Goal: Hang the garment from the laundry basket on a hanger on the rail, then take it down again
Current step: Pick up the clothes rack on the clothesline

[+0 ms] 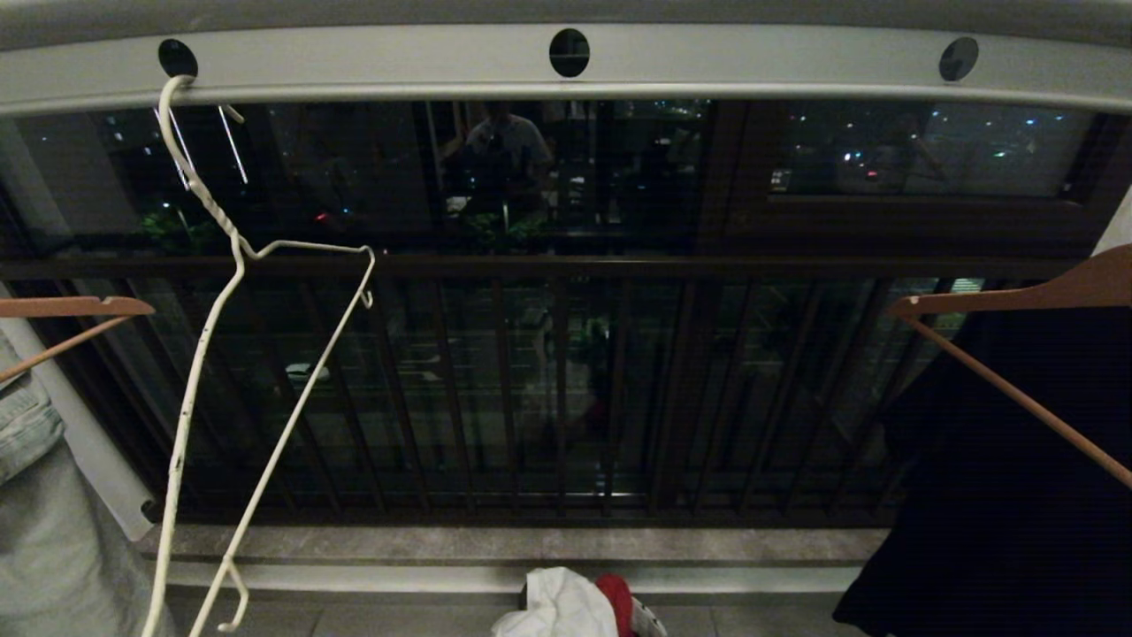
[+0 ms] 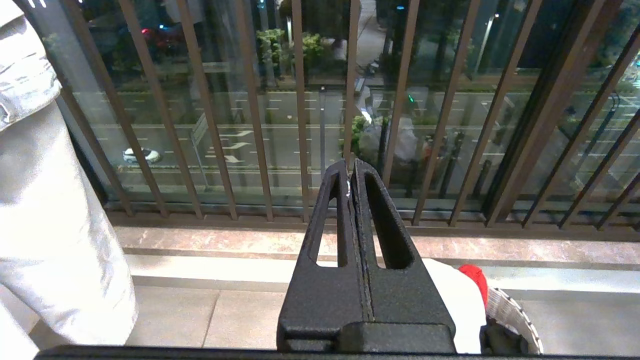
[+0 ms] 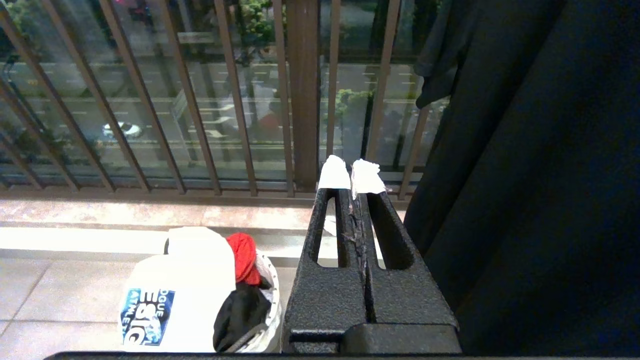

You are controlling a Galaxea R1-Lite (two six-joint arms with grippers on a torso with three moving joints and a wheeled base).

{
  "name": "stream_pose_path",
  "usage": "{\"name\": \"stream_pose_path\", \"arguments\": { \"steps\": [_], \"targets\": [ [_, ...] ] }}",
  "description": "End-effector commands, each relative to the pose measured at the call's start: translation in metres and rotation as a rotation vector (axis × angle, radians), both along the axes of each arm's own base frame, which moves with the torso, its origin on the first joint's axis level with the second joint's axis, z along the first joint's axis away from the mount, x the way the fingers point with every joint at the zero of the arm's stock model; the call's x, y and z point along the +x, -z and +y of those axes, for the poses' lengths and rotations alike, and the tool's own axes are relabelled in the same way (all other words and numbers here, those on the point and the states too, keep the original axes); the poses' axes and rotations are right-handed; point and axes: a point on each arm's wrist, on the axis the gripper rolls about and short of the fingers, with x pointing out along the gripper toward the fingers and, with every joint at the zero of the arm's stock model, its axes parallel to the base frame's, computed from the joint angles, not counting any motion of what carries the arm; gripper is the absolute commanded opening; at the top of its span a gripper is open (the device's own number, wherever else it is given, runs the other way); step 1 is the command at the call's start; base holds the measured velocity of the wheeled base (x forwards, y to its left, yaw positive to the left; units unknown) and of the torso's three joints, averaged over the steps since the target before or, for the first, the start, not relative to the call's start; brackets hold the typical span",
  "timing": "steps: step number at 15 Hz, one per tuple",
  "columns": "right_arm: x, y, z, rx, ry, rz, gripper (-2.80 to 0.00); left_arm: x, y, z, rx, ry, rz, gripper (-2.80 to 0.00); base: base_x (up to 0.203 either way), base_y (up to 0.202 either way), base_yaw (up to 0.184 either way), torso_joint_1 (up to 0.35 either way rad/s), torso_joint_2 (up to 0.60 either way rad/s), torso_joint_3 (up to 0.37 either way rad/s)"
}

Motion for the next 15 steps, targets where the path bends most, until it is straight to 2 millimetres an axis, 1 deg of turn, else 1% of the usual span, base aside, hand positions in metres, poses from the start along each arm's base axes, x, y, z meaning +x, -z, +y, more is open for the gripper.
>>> {"name": "stream_pose_path", "arguments": {
  "steps": [1, 15],
  "targets": [
    [0.0001, 0.0, 0.0, 0.0, 0.0, 0.002, -2.8, 0.0012, 0.0042, 0.0, -0.001, 0.0, 0.015, -2.8, 0.0, 0.0, 0.0, 0.0, 0.0, 0.0],
    [0.0001, 0.0, 0.0, 0.0, 0.0, 0.002, -2.8, 0.0012, 0.0042, 0.0, 0.001, 0.0, 0.015, -2.8, 0.0, 0.0, 0.0, 0.0, 0.0, 0.0]
  ]
}}
